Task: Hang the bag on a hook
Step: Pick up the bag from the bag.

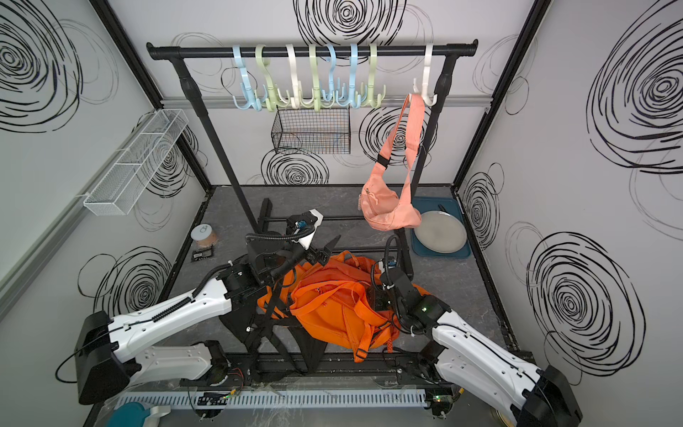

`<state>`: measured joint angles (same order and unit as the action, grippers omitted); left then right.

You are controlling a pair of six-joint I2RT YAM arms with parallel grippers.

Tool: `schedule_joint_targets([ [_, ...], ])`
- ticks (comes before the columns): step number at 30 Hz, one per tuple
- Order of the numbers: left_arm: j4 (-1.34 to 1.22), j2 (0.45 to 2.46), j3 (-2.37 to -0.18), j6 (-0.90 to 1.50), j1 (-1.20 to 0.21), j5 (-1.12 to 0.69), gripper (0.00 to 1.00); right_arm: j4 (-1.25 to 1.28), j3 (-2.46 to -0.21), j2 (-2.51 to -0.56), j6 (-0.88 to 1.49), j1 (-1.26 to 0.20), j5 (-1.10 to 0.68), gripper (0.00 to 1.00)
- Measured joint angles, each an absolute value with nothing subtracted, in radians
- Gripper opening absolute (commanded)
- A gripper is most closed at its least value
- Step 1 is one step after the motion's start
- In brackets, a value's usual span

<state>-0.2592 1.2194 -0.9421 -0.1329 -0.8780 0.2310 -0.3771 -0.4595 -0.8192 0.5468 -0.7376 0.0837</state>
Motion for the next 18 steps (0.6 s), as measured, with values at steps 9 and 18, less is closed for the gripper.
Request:
schedule_joint_targets([
  [9,-0.249,1.219,-0.942,-0.155,-0.887,0.231,0.99,-0.370,-0.485,-0.863,0.496,-0.738,0.144,0.14],
  [18,-0.233,1.218,-0.942,-0.186,-0.919,0.207,0.99,-0.446,-0.738,-0.841,0.410,-0.751,0.186,0.00],
])
